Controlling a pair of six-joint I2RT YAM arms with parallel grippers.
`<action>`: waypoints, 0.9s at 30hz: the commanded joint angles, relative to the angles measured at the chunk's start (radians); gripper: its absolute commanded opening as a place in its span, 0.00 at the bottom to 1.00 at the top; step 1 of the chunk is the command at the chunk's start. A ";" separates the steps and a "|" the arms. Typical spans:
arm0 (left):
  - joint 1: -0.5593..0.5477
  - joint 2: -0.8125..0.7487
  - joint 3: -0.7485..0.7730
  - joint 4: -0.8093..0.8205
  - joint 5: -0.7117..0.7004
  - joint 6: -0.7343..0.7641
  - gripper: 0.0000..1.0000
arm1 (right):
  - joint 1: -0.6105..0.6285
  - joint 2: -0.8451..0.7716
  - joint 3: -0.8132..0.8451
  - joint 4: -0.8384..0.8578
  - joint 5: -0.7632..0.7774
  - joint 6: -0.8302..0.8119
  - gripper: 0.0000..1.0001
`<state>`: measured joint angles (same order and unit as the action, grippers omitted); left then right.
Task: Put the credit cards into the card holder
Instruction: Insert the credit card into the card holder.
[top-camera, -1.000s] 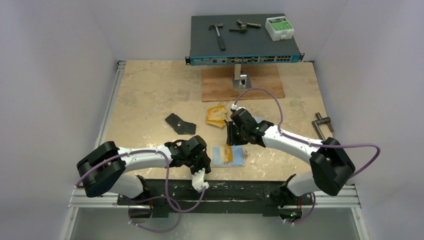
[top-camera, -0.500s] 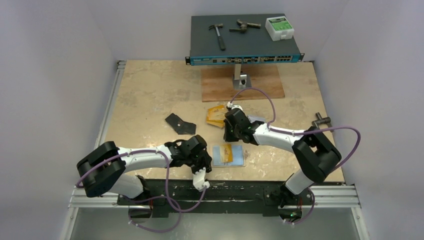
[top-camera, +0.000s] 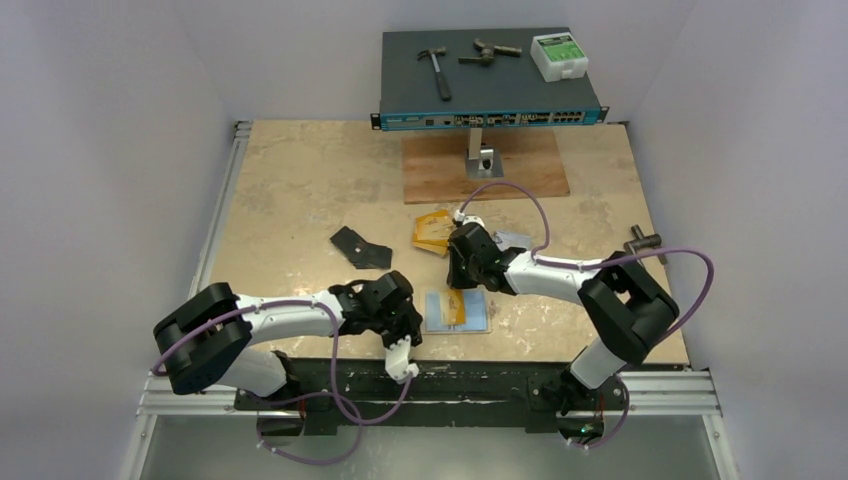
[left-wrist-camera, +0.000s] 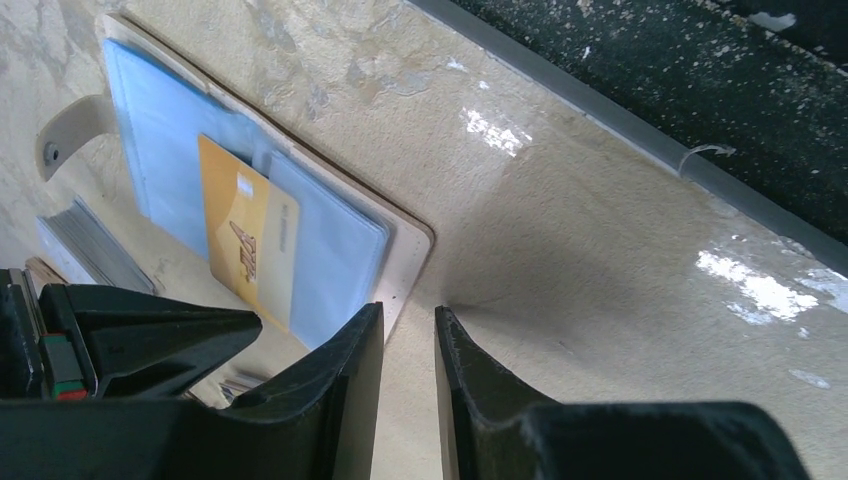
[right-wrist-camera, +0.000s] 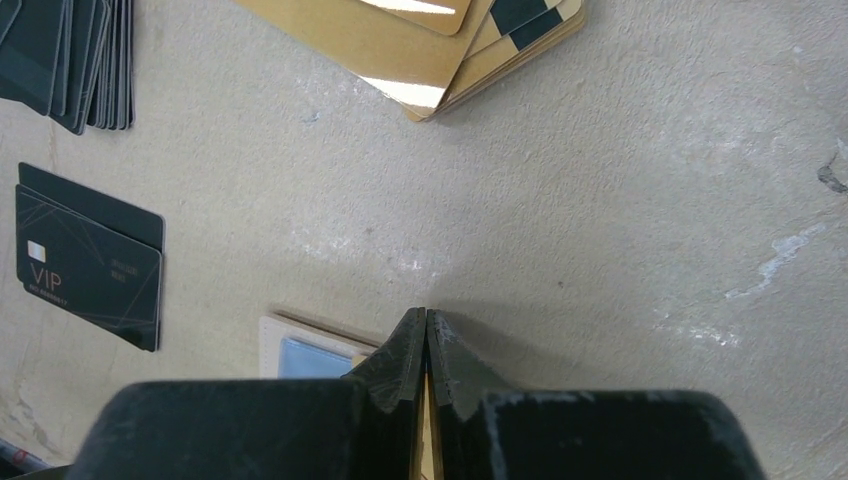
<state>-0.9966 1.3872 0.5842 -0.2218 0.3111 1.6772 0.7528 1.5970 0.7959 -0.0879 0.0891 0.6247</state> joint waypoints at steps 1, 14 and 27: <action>-0.008 -0.005 -0.016 0.019 0.017 0.010 0.25 | 0.007 0.022 0.017 0.036 0.002 -0.013 0.00; -0.012 0.001 -0.017 0.029 0.023 0.013 0.23 | 0.064 -0.041 -0.064 0.037 -0.002 0.060 0.00; -0.017 -0.007 -0.010 0.036 0.011 -0.031 0.20 | 0.066 -0.160 -0.011 -0.063 0.047 0.089 0.30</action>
<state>-1.0088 1.3876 0.5739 -0.2024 0.3096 1.6768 0.8177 1.5467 0.7532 -0.1047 0.0944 0.6827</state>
